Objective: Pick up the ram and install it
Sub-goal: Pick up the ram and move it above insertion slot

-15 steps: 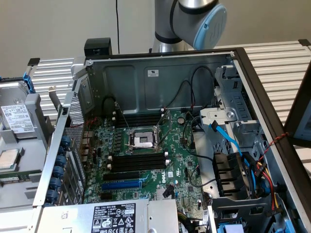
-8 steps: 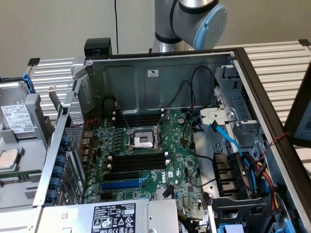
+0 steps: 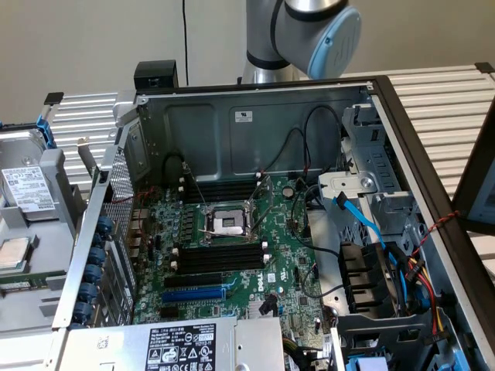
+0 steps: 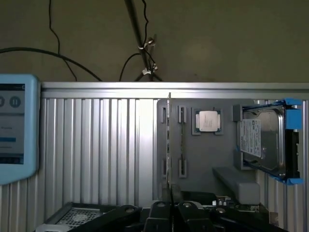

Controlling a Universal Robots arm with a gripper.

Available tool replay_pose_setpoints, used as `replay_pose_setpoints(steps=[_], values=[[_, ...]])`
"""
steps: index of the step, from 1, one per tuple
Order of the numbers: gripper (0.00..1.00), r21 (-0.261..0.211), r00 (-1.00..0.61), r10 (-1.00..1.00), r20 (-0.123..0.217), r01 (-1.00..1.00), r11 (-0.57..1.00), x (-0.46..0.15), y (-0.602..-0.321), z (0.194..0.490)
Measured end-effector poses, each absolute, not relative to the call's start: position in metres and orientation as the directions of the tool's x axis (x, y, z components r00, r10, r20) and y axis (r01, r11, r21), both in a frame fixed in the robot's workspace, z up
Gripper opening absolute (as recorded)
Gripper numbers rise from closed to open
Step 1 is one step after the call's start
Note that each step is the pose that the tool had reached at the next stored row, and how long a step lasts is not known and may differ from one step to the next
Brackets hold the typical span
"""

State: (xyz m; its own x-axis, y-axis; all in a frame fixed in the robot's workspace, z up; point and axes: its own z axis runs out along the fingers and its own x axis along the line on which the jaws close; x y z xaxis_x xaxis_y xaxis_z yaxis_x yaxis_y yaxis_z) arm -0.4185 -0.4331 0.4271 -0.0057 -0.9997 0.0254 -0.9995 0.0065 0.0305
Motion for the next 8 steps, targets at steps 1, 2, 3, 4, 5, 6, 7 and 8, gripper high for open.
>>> replay_pose_setpoints(steps=[1, 2, 3, 4, 5, 6, 7, 8], values=[[0.12, 0.030, -0.006, -1.000, 0.025, -1.000, 0.007, -0.414, -0.433, 0.427], [0.12, 0.030, -0.006, -1.000, 0.025, -1.000, 0.007, -0.409, -0.433, 0.427], [0.12, 0.030, -0.006, -1.000, 0.025, -1.000, 0.007, -0.405, -0.433, 0.427], [0.12, 0.030, -0.006, -1.000, 0.025, -1.000, 0.007, -0.400, -0.433, 0.427], [0.12, 0.030, -0.006, -1.000, 0.025, -1.000, 0.007, -0.396, -0.433, 0.427], [0.12, 0.030, -0.006, -1.000, 0.025, -1.000, 0.007, -0.391, -0.433, 0.427], [0.12, 0.030, -0.006, -1.000, 0.025, -1.000, 0.007, -0.387, -0.433, 0.427], [0.12, 0.030, -0.006, -1.000, 0.025, -1.000, 0.007, -0.382, -0.433, 0.427]])
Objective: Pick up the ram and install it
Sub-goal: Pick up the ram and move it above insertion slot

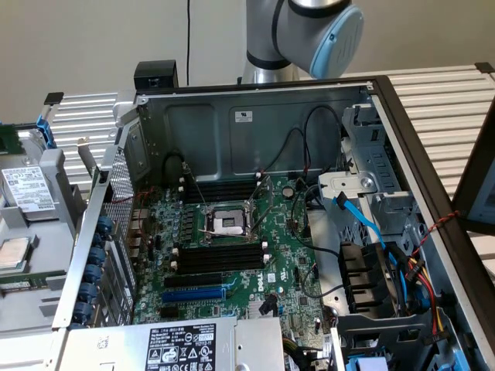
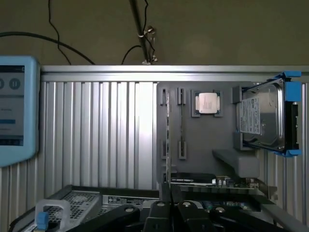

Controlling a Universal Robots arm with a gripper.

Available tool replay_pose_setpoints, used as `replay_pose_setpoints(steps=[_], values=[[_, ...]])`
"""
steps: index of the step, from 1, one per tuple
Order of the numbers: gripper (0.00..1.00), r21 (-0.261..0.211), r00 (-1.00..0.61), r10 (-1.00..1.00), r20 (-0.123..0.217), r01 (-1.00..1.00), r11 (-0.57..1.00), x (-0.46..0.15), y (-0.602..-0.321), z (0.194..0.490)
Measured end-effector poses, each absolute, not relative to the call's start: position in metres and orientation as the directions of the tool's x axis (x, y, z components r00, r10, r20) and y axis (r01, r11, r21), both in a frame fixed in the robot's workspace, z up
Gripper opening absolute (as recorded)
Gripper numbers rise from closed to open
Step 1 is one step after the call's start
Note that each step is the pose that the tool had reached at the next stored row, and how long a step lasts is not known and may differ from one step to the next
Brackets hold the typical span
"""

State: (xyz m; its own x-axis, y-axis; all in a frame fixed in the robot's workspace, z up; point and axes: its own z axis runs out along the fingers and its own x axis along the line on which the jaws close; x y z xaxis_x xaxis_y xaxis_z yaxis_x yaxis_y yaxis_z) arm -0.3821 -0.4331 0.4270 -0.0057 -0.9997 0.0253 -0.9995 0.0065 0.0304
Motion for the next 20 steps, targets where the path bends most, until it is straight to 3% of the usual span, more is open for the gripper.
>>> replay_pose_setpoints(steps=[20], values=[[0.12, 0.031, -0.006, -1.000, 0.023, -1.000, 0.007, -0.291, -0.433, 0.427]])
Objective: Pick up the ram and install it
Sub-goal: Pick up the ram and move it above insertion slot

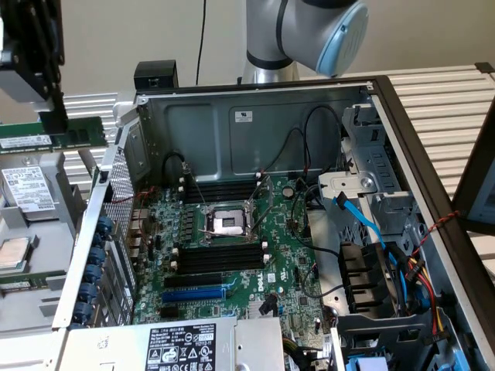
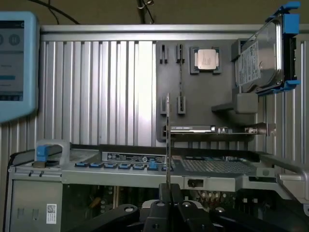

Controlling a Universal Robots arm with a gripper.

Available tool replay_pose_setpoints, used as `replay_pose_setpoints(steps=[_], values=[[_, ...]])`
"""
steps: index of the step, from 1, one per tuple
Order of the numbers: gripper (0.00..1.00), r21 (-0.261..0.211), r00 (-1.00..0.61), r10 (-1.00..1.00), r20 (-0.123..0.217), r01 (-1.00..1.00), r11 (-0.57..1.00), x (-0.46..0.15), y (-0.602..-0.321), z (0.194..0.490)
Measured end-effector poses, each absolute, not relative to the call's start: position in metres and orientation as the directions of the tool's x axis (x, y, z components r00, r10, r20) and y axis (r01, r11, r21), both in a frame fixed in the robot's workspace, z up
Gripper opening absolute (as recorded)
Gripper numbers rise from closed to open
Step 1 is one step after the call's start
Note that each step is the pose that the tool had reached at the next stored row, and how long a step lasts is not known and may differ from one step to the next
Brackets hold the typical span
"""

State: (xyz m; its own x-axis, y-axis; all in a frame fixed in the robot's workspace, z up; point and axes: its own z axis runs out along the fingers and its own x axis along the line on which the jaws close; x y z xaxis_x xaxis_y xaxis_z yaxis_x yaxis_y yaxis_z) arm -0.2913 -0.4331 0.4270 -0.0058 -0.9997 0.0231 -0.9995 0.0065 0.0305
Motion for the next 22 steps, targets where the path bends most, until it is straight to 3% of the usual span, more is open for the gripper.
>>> replay_pose_setpoints(steps=[22], values=[[0.12, 0.031, -0.006, -1.000, 0.003, -1.000, 0.006, -0.191, -0.433, 0.427]])
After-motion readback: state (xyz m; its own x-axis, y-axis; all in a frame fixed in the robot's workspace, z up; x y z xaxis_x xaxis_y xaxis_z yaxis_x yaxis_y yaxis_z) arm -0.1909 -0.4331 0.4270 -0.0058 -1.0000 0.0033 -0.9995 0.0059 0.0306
